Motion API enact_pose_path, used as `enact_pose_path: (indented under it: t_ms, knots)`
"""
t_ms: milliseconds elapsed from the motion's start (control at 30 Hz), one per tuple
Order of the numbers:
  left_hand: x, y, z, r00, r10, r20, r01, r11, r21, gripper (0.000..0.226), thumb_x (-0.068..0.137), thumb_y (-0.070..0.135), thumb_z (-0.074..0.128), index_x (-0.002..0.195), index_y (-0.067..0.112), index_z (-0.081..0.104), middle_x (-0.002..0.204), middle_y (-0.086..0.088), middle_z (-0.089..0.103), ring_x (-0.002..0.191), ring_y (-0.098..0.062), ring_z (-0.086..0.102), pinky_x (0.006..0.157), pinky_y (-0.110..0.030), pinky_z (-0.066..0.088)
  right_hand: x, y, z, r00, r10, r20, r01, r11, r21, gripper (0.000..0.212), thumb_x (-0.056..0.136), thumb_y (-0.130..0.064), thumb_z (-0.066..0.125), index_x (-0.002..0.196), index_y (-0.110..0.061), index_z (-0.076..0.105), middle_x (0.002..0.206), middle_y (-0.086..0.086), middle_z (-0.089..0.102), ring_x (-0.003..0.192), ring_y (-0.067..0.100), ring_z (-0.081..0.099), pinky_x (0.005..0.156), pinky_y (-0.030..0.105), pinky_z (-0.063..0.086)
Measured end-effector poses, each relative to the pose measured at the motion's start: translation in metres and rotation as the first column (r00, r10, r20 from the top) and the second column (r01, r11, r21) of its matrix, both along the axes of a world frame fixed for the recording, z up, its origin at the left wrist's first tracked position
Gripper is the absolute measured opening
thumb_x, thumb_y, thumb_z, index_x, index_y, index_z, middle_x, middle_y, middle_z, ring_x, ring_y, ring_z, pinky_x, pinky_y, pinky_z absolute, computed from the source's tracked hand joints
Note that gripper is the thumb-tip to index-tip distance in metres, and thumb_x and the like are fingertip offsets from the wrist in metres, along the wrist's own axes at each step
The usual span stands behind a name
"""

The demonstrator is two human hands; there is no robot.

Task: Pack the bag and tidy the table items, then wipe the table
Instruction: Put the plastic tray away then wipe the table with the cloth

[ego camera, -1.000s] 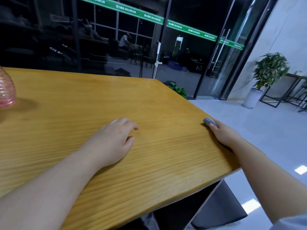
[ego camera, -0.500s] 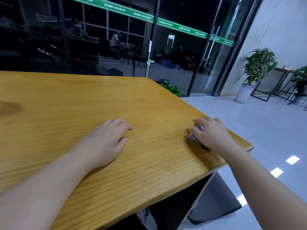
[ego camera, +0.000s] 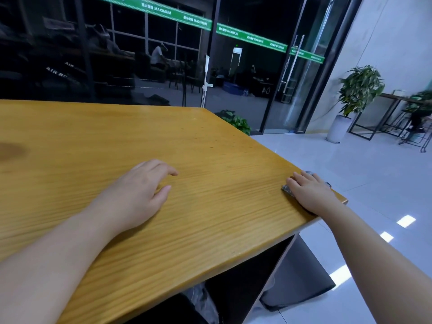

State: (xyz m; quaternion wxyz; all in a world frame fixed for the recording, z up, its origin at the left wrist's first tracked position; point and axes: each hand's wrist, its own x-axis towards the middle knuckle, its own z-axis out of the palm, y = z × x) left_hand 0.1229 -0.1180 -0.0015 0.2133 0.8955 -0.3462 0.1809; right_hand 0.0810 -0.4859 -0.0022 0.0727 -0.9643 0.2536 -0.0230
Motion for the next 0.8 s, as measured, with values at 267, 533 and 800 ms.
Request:
enact_pose_path:
  t_ms: [267,533,800]
  knots:
    - [-0.002,-0.002,0.001,1.0,-0.005,-0.002,0.005,1.0,0.005,0.031,0.092,0.026,0.049,0.124,0.027,0.049,0.124,0.014,0.046,0.119,-0.007,0.04,0.093,-0.015,0.025,-0.018,0.022,-0.003,0.995,-0.09,0.039,0.091,0.996,-0.017,0.058,0.097,-0.048,0.019,0.147,-0.019,0.028,0.157,0.0,0.016,0.145,0.023,0.006,0.113,0.048,0.013]
    - [-0.005,-0.001,0.003,1.0,0.014,-0.02,-0.014,1.0,0.0,0.031,0.092,0.025,0.05,0.123,0.027,0.05,0.123,0.014,0.047,0.118,-0.005,0.041,0.091,-0.016,0.027,-0.007,0.029,0.003,0.992,-0.126,0.01,0.126,0.992,-0.01,0.06,0.094,-0.056,0.018,0.14,-0.023,0.037,0.155,0.005,0.02,0.142,0.026,0.009,0.11,0.052,0.015]
    - [-0.008,-0.001,0.005,0.999,0.042,-0.018,-0.042,0.999,0.001,0.03,0.093,0.028,0.047,0.123,0.029,0.05,0.123,0.016,0.047,0.121,-0.007,0.041,0.102,-0.029,0.03,-0.006,0.072,0.015,0.984,0.101,0.147,-0.08,0.987,-0.142,0.058,0.095,-0.056,0.024,0.146,-0.028,0.025,0.158,0.004,0.01,0.146,0.023,-0.001,0.115,0.047,0.005]
